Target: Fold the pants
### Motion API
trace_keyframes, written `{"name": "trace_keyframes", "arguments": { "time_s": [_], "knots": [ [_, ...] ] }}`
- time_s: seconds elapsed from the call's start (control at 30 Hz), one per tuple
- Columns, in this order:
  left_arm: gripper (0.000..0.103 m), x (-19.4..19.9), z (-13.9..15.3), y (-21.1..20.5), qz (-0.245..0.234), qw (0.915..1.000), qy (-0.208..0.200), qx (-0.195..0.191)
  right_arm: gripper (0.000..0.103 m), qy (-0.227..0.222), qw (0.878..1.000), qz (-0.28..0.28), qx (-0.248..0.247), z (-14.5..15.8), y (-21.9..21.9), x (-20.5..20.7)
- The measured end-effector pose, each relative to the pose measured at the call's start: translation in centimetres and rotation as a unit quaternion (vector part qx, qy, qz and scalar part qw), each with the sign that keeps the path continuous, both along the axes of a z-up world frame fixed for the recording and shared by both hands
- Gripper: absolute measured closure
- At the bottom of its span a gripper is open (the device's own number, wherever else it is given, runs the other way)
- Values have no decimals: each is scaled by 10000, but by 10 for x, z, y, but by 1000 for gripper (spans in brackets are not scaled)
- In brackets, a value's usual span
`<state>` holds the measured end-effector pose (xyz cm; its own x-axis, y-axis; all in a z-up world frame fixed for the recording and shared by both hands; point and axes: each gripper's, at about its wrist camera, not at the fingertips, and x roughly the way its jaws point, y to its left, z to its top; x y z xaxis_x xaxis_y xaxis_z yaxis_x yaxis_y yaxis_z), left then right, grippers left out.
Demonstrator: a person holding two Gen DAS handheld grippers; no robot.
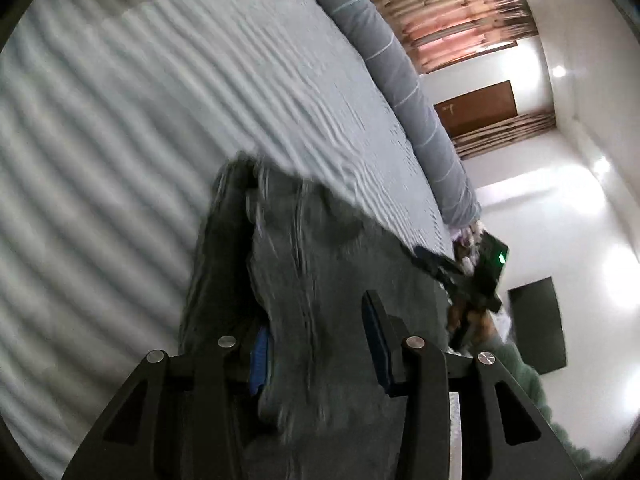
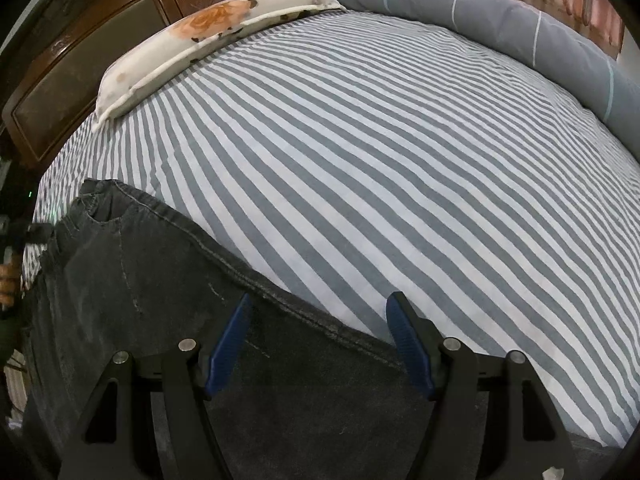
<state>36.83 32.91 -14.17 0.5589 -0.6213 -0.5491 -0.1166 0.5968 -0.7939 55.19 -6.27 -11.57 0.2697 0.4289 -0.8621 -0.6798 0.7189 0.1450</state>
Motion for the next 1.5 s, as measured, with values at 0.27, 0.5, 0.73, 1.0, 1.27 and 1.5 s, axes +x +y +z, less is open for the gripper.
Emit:
{"name": "trace_keyframes", "arguments": {
  "time_s": [0.27, 0.5, 0.73, 1.0, 1.27, 1.5],
  "knots": [
    [61, 32, -11, 15, 429, 9986, -64, -302, 36, -27, 9998, 32, -199, 4, -7, 11],
    [98, 22, 3, -4, 580, 9941, -341, 854, 36, -20, 9991, 224, -362, 8, -10, 8],
    [98, -7, 44, -21, 555, 9836, -1343, 1064, 36, 152, 9927, 913, -772, 6, 4, 12],
    [98, -30, 61, -21, 529, 9782, -1724, 1033, 59, 759, 9742, 1769, -1178, 0, 15, 14],
    [98, -37, 61, -16, 607, 9776, -1774, 960, 85, 1083, 9748, 1593, -1127, -2, -5, 24],
    [98, -41, 71, -22, 738, 9749, -1751, 1160, 97, 229, 9827, 1303, -1292, 29, -8, -9]
  ]
}}
